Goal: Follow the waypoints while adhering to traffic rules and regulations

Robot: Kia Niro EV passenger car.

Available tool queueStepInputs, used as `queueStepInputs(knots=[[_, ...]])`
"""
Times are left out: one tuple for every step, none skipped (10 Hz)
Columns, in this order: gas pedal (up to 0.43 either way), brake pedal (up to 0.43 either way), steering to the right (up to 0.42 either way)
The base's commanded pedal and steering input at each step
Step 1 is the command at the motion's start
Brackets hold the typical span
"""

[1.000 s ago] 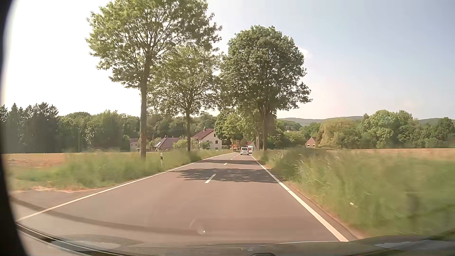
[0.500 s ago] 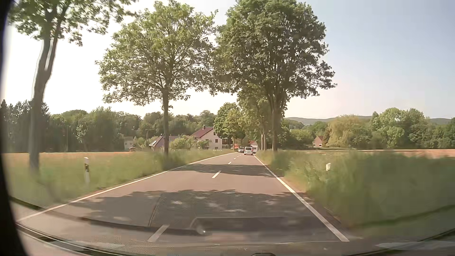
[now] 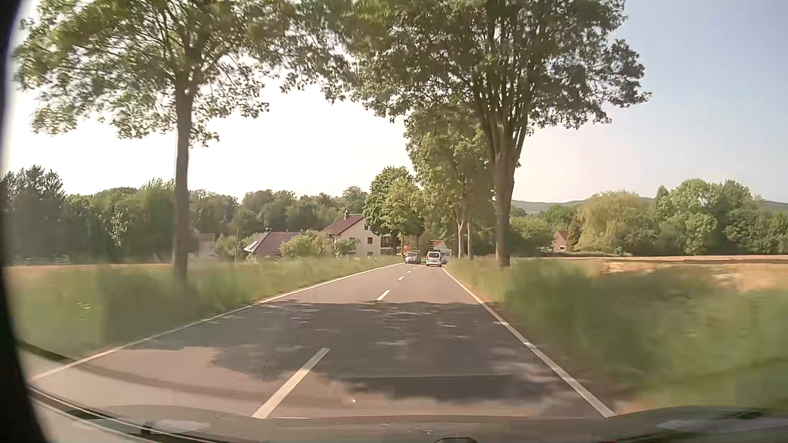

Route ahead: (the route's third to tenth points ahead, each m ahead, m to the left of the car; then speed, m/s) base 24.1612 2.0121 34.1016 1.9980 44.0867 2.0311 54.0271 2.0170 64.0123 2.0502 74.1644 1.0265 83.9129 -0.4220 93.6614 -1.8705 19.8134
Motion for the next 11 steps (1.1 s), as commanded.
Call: queueStepInputs(knots=[[0.000,0.000,0.002],[0.000,0.000,0.003],[0.000,0.000,0.002],[0.000,0.000,0.003],[0.000,0.000,0.003],[0.000,0.000,0.003],[0.000,0.000,0.003],[0.000,0.000,0.003],[0.000,0.000,0.004],[0.000,0.000,0.005],[0.000,0.000,0.005]])
